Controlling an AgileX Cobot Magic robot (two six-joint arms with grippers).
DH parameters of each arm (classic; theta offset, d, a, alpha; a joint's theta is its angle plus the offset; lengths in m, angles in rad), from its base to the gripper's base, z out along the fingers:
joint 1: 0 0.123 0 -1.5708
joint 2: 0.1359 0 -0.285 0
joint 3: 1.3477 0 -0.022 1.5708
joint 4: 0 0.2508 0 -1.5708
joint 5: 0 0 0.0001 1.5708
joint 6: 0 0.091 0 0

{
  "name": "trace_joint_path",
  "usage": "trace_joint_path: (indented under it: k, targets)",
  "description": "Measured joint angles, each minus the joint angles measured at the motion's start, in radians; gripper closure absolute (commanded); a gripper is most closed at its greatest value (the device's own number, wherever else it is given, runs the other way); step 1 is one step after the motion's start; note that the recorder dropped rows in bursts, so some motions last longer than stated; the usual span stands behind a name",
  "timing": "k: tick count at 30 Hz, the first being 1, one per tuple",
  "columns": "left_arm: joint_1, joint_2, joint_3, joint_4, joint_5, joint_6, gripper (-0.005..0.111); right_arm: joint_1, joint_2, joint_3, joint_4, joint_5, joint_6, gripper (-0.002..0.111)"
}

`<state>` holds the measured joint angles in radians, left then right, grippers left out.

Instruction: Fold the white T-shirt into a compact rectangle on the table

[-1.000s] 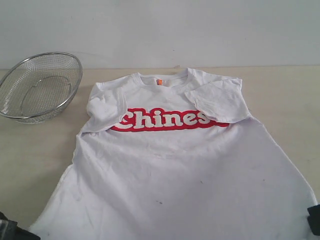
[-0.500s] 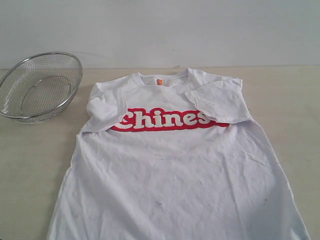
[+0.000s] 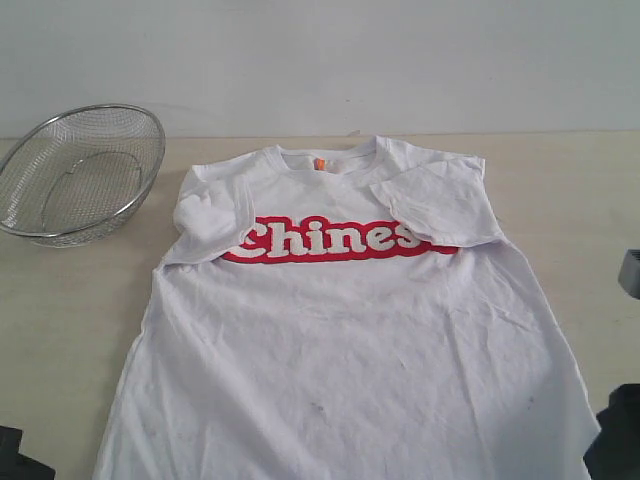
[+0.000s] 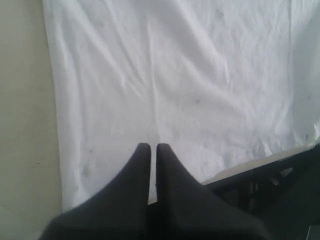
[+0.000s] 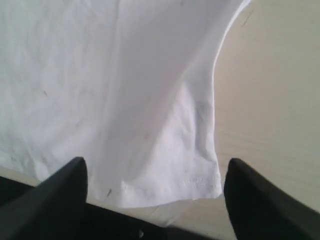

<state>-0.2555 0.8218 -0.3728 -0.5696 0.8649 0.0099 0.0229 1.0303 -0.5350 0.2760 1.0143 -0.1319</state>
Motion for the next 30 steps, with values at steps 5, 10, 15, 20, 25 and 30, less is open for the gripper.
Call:
trace_joint_path:
  k: [5, 10, 15, 20, 25, 30]
  targets:
    - [0.0, 0.065, 0.0, 0.0, -0.034, 0.025, 0.102, 0.0, 0.102, -0.011, 0.0, -0.095, -0.026, 0.051]
    - [0.0, 0.082, 0.0, -0.034, -0.06, 0.077, 0.102, 0.0, 0.203, -0.011, -0.004, -0.148, -0.043, 0.041]
    - [0.0, 0.084, 0.0, -0.067, -0.064, 0.126, 0.102, 0.0, 0.308, -0.011, -0.004, -0.192, -0.05, 0.041]
    - [0.0, 0.084, 0.0, -0.075, -0.064, 0.141, 0.102, 0.0, 0.368, -0.012, -0.004, -0.211, -0.061, 0.041]
    - [0.0, 0.084, 0.0, -0.075, -0.064, 0.152, 0.102, 0.0, 0.428, -0.012, -0.006, -0.219, -0.068, 0.041]
    - [0.0, 0.084, 0.0, -0.075, -0.064, 0.152, 0.102, 0.0, 0.471, -0.012, 0.007, -0.233, -0.093, 0.041]
